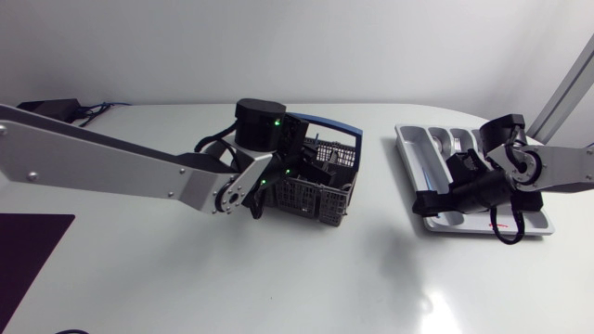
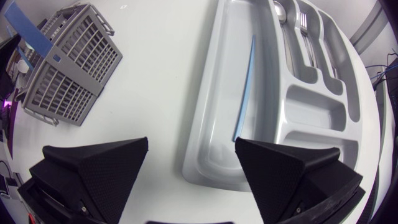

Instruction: Unload the cutlery basket into the drawer organizer.

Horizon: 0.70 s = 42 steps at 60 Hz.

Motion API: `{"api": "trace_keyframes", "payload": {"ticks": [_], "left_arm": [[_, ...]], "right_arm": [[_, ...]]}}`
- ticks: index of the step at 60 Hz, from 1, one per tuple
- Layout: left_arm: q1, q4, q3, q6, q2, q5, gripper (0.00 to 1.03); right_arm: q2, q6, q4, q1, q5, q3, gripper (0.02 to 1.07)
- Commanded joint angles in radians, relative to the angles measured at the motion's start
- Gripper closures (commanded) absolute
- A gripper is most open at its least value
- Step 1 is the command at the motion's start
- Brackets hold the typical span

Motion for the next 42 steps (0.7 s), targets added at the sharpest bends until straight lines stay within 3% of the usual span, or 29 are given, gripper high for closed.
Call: {"api": "trace_keyframes", "payload": {"ticks": [1, 23, 35, 42], "left_arm": [[-0.015, 0.040, -0.048, -0.008, -0.063, -0.015, 0.97], [-0.026, 0.038, -0.008, -0.004, -0.256, -0.042, 0.96], [-0.049, -0.146, 0.060, -0.085, -0.367, -0.029, 0.97], [-0.048, -0.241, 0.089, -0.143, -0.377, 0.031, 0.97]], "right_arm": [[-0.025, 0.016, 0.004, 0.021, 0.006, -0.034, 0.06], [-0.207, 0.012, -0.004, 0.087, -0.035, -0.073, 0.06], [-0.410, -0.001, -0.027, 0.156, -0.112, -0.079, 0.06], [-0.480, 0.001, -0.080, 0.214, -0.147, -0.039, 0.06]]}}
